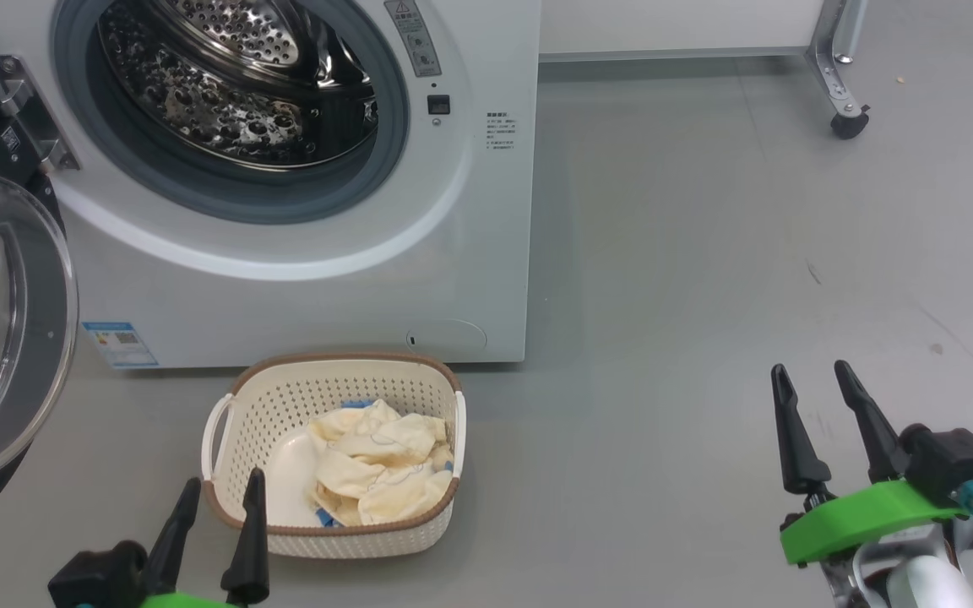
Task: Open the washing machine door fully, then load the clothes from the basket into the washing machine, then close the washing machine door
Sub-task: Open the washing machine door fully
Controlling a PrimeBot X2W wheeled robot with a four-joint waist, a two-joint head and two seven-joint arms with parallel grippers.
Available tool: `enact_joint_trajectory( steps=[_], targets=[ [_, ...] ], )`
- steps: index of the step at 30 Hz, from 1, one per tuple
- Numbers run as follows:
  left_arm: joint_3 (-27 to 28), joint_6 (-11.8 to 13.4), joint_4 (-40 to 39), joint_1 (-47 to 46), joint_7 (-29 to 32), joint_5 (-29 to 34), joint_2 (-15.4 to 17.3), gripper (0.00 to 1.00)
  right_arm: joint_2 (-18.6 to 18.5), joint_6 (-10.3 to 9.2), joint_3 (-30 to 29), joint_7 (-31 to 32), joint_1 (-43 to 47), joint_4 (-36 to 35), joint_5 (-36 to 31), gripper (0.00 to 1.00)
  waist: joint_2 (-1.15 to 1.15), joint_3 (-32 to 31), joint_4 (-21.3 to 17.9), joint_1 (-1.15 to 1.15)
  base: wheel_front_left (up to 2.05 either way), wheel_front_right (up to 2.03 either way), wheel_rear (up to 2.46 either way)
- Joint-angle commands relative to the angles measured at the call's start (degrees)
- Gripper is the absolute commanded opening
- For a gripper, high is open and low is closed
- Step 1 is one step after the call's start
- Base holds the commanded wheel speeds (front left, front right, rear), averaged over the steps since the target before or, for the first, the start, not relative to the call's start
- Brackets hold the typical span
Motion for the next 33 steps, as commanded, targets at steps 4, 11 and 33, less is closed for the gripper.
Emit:
enact_joint_trajectory(
  steps=[4, 11, 33],
  targets=[
    [1.67, 0.06, -0.80, -2.90, -0.99, 0.17, 0.20, 1.00, -0.01, -0.15, 0.51, -0.54, -1.84, -1.39, -0.79, 1.00, 0.00, -0.09, 0.02, 0.00, 0.00, 0.00, 0.00],
    [1.45, -0.19, 0.53, -3.54, -1.65, -0.14, 0.20, 1.00, 0.08, -0.15, 0.16, -0.54, -1.87, -1.07, -1.32, 1.00, 0.00, -0.03, 0.21, 0.00, 0.00, 0.00, 0.00],
    [0.84, -0.82, 3.85, -5.10, -3.37, -0.74, 0.66, 1.00, 0.26, -0.15, -0.61, -0.54, -2.34, 0.65, -1.74, 1.00, 0.00, 0.43, 0.05, 0.00, 0.00, 0.00, 0.00]
  ],
)
